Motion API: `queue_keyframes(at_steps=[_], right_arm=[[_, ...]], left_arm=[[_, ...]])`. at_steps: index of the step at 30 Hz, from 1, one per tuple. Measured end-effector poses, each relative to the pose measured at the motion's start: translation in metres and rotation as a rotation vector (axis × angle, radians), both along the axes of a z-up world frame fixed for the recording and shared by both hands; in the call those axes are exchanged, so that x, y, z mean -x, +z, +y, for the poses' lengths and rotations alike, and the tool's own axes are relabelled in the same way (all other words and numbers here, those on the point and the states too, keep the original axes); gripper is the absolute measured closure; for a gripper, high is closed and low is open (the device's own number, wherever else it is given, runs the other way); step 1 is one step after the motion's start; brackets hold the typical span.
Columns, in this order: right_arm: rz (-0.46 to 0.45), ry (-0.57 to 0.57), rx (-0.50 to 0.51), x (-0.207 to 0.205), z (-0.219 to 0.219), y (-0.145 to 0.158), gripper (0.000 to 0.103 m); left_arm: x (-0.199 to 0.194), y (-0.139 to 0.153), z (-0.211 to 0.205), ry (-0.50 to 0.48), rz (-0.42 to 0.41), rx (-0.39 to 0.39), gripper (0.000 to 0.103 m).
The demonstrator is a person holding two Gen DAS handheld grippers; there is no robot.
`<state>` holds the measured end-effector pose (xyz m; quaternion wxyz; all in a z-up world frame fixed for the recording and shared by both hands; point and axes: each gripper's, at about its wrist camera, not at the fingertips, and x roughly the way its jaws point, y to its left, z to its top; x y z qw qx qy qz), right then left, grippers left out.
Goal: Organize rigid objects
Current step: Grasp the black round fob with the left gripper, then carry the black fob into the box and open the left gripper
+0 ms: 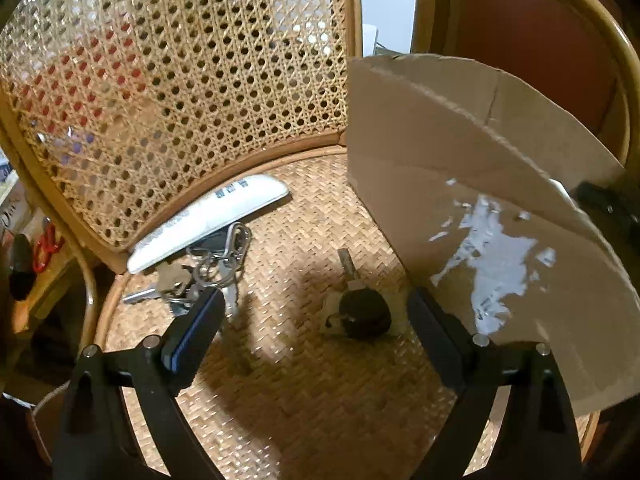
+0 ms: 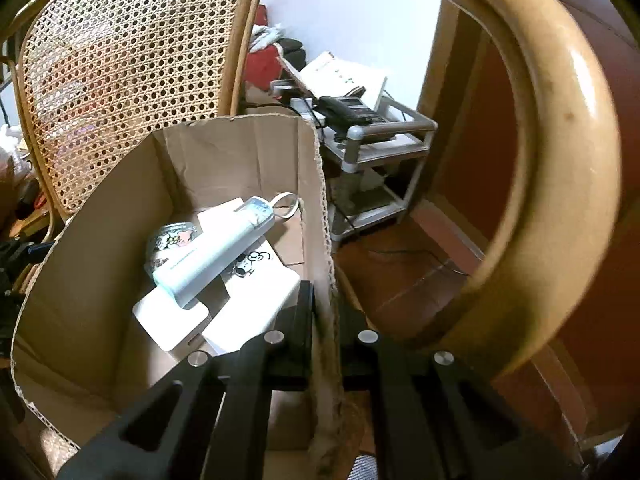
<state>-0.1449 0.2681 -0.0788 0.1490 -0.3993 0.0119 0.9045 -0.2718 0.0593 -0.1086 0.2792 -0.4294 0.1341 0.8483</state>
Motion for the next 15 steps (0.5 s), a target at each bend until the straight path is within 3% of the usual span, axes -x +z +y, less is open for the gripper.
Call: queue_keyframes(at_steps=[4,5,6,8,10,12,15], right_arm=[[-0.003,-0.002,0.009,0.004,0.007,0.001,0.095],[-0.002,-0.004,0.007,0.005,0.007,0.002,0.095],[-0.002,-0.003,0.007,0.006,0.007,0.002,0.095],[0.004,0.000,0.005,0.006,0.008,0.002,0.095],[0.008,0.001,0.005,0.008,0.007,0.002,0.095],[0.010,0.010,-0.001,0.008,0.006,0.003,0.095],[0.010,0.023,-0.003,0.008,0.006,0.003,0.094]], left_arm=[[0.010,-0.016,0.010,-0.037,-0.099,-0.030,0.035],[0.010,-0.016,0.013,-0.041,-0.074,-0.030,0.047],[0.009,-0.016,0.017,-0.048,-0.061,-0.011,0.050],[0.007,-0.015,0.025,-0.078,-0.079,-0.013,0.082],[0.005,-0.014,0.030,-0.077,-0.089,-0.010,0.083],[0.007,-0.014,0.028,-0.068,-0.122,-0.052,0.096],[0.009,-0.010,0.020,-0.045,-0.115,-0.054,0.096]])
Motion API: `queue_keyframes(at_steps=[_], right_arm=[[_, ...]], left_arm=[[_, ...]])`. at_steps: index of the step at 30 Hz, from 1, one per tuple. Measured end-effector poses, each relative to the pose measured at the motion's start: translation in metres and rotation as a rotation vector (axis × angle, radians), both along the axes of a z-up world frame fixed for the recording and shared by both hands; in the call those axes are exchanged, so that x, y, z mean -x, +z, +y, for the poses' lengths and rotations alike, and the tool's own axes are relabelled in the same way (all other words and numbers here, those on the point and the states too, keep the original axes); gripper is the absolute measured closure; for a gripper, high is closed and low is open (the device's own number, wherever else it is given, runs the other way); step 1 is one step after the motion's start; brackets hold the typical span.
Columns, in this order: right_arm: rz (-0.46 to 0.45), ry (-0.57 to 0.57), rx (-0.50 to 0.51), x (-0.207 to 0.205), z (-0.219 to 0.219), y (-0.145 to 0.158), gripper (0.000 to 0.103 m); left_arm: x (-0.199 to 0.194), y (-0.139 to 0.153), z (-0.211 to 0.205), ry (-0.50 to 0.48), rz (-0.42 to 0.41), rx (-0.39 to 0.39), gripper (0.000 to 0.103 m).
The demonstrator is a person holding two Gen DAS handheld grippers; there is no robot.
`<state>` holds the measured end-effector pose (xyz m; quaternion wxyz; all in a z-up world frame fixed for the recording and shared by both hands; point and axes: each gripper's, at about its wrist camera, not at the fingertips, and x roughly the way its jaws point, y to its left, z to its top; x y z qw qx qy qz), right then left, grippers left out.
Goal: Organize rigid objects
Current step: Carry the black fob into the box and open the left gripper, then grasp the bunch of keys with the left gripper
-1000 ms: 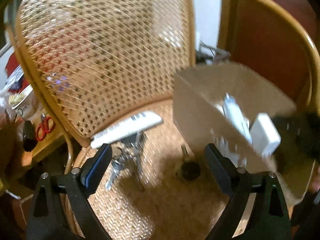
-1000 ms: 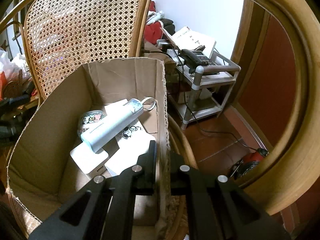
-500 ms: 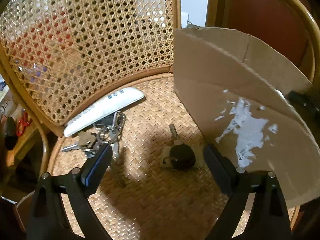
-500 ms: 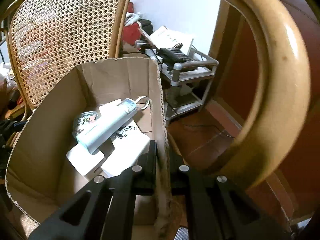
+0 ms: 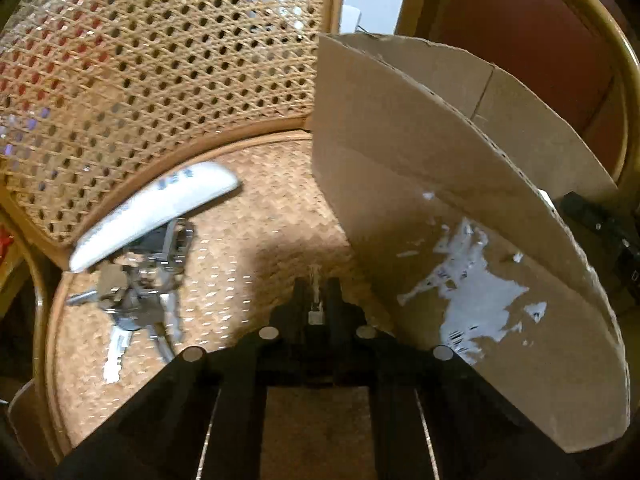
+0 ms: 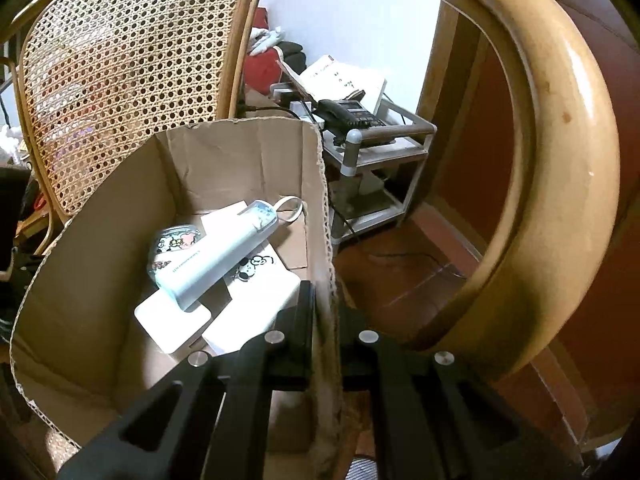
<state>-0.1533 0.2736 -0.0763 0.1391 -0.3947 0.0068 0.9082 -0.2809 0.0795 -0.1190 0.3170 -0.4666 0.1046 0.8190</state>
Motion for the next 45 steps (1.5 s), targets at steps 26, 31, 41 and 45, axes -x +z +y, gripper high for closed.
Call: queue_keyframes(at_steps=[26,31,41,45], right_arm=[[-0.038,0.180,0.051,0.022,-0.019,-0.007,0.092],[-0.041,0.185,0.058,0.021,-0.018,-0.006,0.092],[-0.043,0.181,0.060,0.021,-0.015,-0.006,0.092],[-0.043,0.181,0.060,0.021,-0.015,-0.006,0.091]], left_arm=[[-0.045,0.165,0.016,-0.107,0.165,-0.322,0.095],[-0.045,0.132,0.035,-0.029,0.202,-0.148,0.022],[-0.028,0.129,-0.027,0.132,0.308,-0.143,0.006],[-0.017,0.115,-0.061,0.215,0.301,-0.070,0.005]])
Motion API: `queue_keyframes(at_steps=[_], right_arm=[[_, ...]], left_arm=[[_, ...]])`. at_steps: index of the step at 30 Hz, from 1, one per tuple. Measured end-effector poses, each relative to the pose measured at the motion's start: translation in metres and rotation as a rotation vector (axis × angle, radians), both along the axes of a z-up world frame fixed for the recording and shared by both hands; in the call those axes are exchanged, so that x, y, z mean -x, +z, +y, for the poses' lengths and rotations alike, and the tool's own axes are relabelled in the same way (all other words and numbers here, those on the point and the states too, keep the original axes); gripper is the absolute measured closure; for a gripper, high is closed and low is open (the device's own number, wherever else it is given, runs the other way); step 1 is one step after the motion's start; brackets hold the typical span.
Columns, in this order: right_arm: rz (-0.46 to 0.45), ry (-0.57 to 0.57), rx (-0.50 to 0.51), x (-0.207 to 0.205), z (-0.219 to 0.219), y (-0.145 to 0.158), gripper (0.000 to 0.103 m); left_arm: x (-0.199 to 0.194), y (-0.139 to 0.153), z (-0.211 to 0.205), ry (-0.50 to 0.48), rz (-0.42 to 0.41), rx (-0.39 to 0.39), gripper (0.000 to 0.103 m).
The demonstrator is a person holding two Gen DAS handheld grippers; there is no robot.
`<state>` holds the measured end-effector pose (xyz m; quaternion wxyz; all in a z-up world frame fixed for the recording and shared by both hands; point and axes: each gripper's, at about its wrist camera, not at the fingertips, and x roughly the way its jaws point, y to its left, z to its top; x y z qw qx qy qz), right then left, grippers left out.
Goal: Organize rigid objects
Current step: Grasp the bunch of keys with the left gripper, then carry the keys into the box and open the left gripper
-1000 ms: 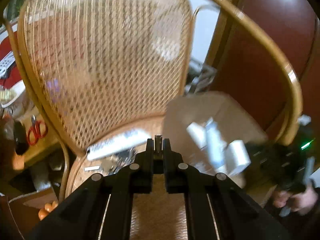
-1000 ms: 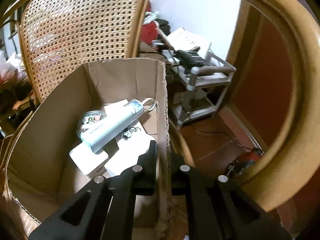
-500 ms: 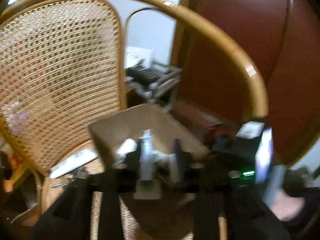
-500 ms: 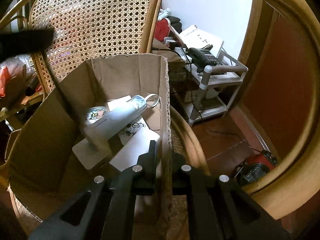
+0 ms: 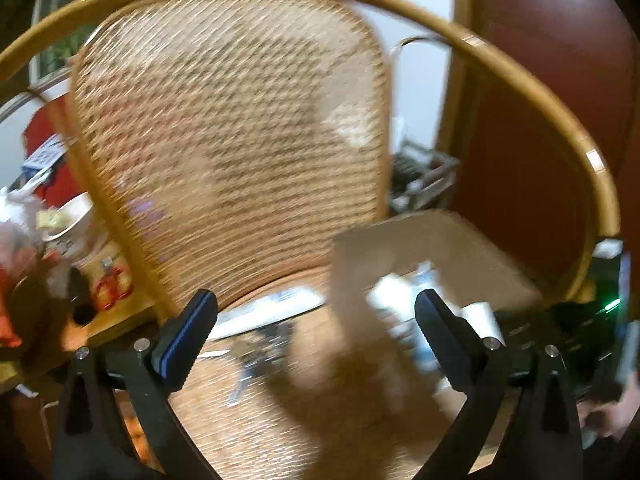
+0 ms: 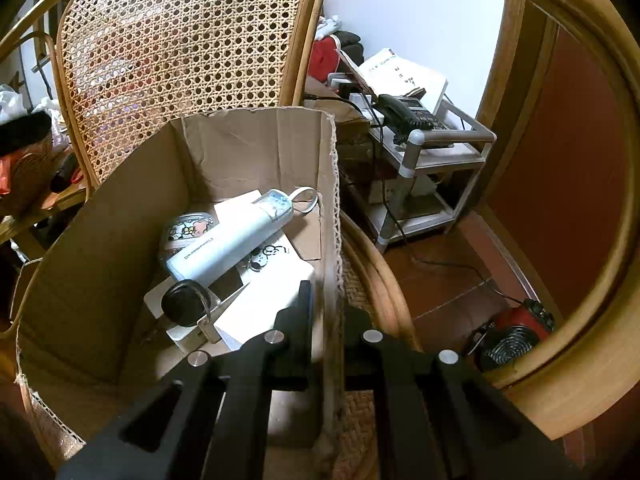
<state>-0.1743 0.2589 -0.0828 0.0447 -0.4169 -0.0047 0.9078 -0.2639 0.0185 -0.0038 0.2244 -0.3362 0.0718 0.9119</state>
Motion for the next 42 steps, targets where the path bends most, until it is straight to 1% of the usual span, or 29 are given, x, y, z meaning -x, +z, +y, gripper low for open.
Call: queue_keyframes(at_steps=[2,4,6,10,14,18,20,22,23,24,25,26,27,28,30,33,37,40,42], right_arm=[[0.000,-0.002,-0.001,0.000,0.000,0.000,0.091],[-0.001,-0.003,-0.002,0.000,0.000,0.000,0.091],[-0.001,-0.005,-0.003,0.001,0.000,0.000,0.091],[0.000,-0.005,-0.002,0.002,0.000,0.001,0.091],[0.000,-0.005,-0.002,0.002,-0.001,0.000,0.091],[0.001,-0.006,-0.002,0.002,-0.001,0.000,0.091],[0.001,-0.006,-0.002,0.002,-0.002,0.000,0.091],[0.002,-0.006,-0.003,0.002,-0.002,0.001,0.091],[0.001,-0.005,-0.003,0.002,-0.002,0.001,0.091],[0.001,-0.004,-0.003,0.002,-0.002,0.001,0.091],[0.001,-0.005,-0.002,0.002,-0.002,0.001,0.091],[0.001,-0.005,-0.002,0.002,-0.003,0.001,0.091],[0.001,-0.004,-0.003,0.002,-0.003,0.001,0.091],[0.001,-0.004,-0.003,0.002,-0.004,0.001,0.091],[0.001,-0.004,-0.003,0.002,-0.004,0.001,0.091],[0.001,-0.005,-0.004,0.002,-0.004,0.001,0.091],[0.001,-0.006,-0.004,0.003,-0.004,0.001,0.091],[0.003,-0.008,-0.004,0.003,-0.004,0.002,0.091],[0.003,-0.008,-0.005,0.003,-0.003,0.001,0.091]], left_arm=[[0.005,-0.019,-0.012,0.023,-0.040,0.049,0.005],[0.009,-0.041,-0.020,0.014,-0.086,0.079,0.005],[0.017,-0.065,-0.025,0.042,-0.141,0.130,0.005],[0.029,-0.104,-0.026,0.061,-0.225,0.164,0.006],[0.040,-0.124,-0.017,0.065,-0.239,0.210,0.006],[0.053,-0.136,-0.010,0.088,-0.272,0.211,0.005],[0.057,-0.138,-0.008,0.094,-0.283,0.176,0.005],[0.060,-0.140,-0.007,0.092,-0.295,0.152,0.007],[0.061,-0.139,-0.005,0.072,-0.302,0.130,0.015],[0.060,-0.137,-0.002,0.058,-0.294,0.135,0.023],[0.059,-0.133,0.000,0.052,-0.287,0.143,0.051],[0.058,-0.129,0.001,0.040,-0.298,0.141,0.065],[0.057,-0.128,0.003,0.028,-0.313,0.148,0.072],[0.055,-0.127,0.004,0.014,-0.314,0.149,0.075],[0.051,-0.124,0.004,0.012,-0.315,0.138,0.075],[0.043,-0.111,0.000,0.010,-0.297,0.111,0.075],[0.033,-0.085,-0.007,0.015,-0.268,0.065,0.075],[0.027,-0.061,-0.017,0.014,-0.237,-0.004,0.076],[0.025,-0.047,-0.020,0.012,-0.220,-0.022,0.076]])
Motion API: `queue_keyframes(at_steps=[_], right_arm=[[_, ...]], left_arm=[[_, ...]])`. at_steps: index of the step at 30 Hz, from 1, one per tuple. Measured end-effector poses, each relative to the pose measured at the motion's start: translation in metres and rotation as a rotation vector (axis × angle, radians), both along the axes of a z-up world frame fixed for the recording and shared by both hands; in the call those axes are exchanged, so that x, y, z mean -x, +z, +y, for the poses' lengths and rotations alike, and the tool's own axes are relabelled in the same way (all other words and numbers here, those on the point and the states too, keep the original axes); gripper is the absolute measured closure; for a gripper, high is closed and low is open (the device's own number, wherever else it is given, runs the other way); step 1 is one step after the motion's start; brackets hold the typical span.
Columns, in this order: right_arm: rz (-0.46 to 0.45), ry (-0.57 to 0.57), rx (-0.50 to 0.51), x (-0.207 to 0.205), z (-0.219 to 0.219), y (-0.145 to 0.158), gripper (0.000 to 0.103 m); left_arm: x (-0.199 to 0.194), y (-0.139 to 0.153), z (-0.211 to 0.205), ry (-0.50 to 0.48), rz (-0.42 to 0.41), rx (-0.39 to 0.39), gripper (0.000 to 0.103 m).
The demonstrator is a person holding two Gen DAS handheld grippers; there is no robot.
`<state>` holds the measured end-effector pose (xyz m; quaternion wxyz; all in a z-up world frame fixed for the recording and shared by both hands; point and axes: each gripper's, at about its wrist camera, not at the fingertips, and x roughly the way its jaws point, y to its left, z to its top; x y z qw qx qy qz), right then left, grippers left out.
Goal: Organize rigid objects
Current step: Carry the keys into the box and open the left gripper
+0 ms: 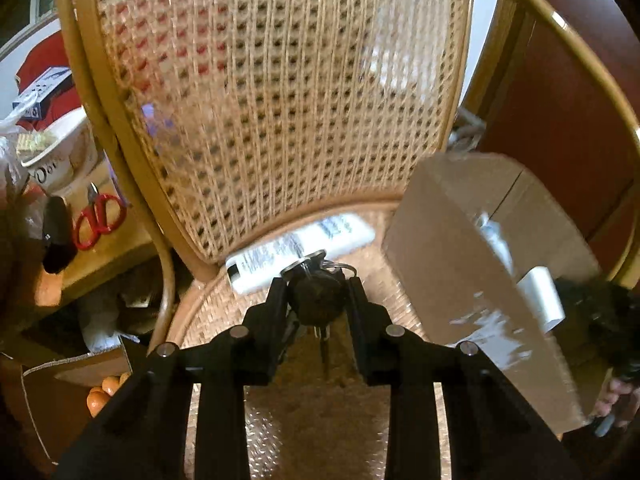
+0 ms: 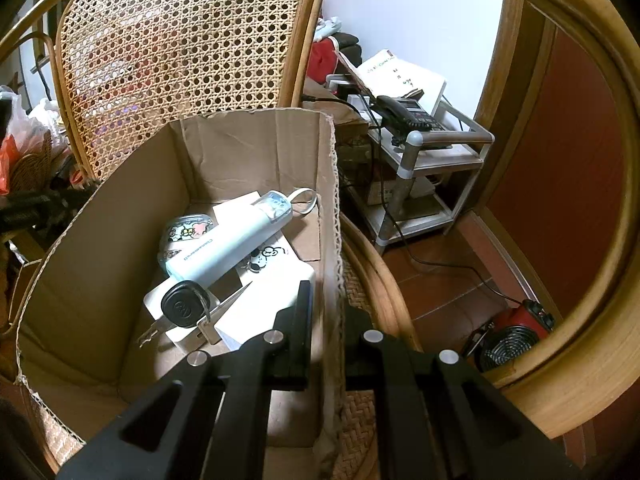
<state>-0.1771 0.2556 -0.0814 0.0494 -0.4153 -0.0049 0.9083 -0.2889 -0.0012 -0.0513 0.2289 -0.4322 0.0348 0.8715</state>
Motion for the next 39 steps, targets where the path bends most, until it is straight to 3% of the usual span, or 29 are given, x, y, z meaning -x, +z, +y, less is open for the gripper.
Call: queue_keyframes(at_steps=[8,15,18,26,27,28,29,31,33,39], right_arm=[[0.005,-0.004,-0.001,0.000,0.001,-0.001,0.091],[0.005,-0.004,-0.001,0.000,0.001,-0.001,0.091],[0.005,-0.003,-0.001,0.000,0.001,-0.001,0.091],[0.005,-0.005,-0.001,0.001,0.001,-0.001,0.091],[0.003,-0.006,-0.001,0.001,0.001,-0.001,0.091],[0.004,-0.006,-0.001,0.001,0.000,-0.001,0.091],[0.004,-0.005,-0.004,0.002,0.000,-0.002,0.091],[0.003,-0.006,-0.004,0.003,-0.001,-0.002,0.091],[0.002,-0.004,-0.004,0.003,-0.002,-0.002,0.091],[0.002,-0.004,-0.004,0.003,-0.002,-0.002,0.091]], left_arm=[[-0.009,0.058,0.000,-0.046,0.100,-0.119,0.075],[-0.042,0.108,0.042,-0.189,0.185,-0.197,0.075],[-0.052,0.106,0.076,-0.286,0.163,-0.196,0.075],[-0.067,0.051,0.146,-0.375,0.097,-0.016,0.073],[-0.066,0.049,0.145,-0.356,0.106,-0.002,0.071],[-0.065,0.047,0.144,-0.331,0.117,0.011,0.055],[-0.062,0.047,0.142,-0.304,0.126,0.009,0.023],[-0.062,0.053,0.132,-0.264,0.162,-0.019,0.004],[-0.063,0.062,0.124,-0.251,0.181,-0.053,0.004],[-0.058,0.064,0.112,-0.229,0.179,-0.020,0.005]])
